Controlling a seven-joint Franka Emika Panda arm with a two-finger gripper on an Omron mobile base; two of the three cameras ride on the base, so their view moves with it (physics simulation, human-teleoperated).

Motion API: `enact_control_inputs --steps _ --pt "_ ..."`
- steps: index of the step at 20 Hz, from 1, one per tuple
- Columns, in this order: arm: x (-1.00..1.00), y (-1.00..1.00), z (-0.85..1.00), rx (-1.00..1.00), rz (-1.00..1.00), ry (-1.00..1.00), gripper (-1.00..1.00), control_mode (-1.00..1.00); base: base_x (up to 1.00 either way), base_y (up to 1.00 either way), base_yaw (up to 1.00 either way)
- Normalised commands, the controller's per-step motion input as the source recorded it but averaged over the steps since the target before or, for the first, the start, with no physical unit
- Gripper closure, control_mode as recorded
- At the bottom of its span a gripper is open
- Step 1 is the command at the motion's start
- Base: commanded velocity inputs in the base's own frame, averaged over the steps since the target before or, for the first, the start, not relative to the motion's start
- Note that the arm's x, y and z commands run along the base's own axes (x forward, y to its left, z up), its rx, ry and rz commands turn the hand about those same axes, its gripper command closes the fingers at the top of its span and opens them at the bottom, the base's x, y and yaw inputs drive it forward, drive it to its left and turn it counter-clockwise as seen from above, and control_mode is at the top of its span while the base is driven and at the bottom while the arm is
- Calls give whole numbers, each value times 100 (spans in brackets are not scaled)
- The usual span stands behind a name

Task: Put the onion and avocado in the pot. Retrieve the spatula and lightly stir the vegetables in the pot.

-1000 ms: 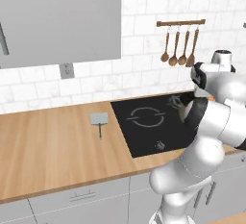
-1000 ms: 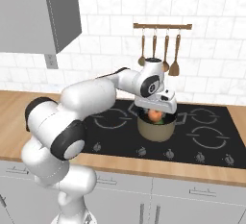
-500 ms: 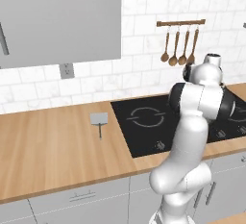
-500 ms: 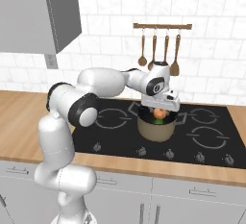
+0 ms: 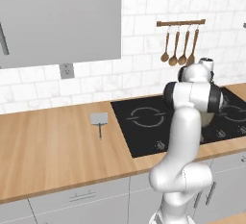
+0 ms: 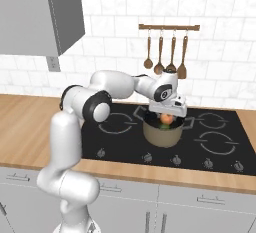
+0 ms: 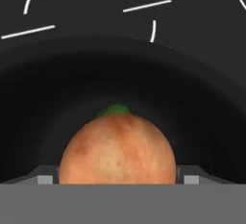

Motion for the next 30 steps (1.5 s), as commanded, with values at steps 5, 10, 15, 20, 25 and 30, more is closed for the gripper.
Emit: enact_control_inputs --steps 5,10,15,20,25,30 --pt "32 0 -18 0 4 -1 -100 -100 0 0 0" --pt "-5 0 -2 0 8 -9 -100 -100 0 0 0" --pt "-31 2 1 0 2 -13 -100 -100 0 0 0" --pt "-57 37 45 -2 0 -11 -100 -100 0 0 0" --pt "-100 99 94 -7 0 -1 -100 -100 0 0 0" --pt "-85 100 64 -11 0 2 -100 -100 0 0 0"
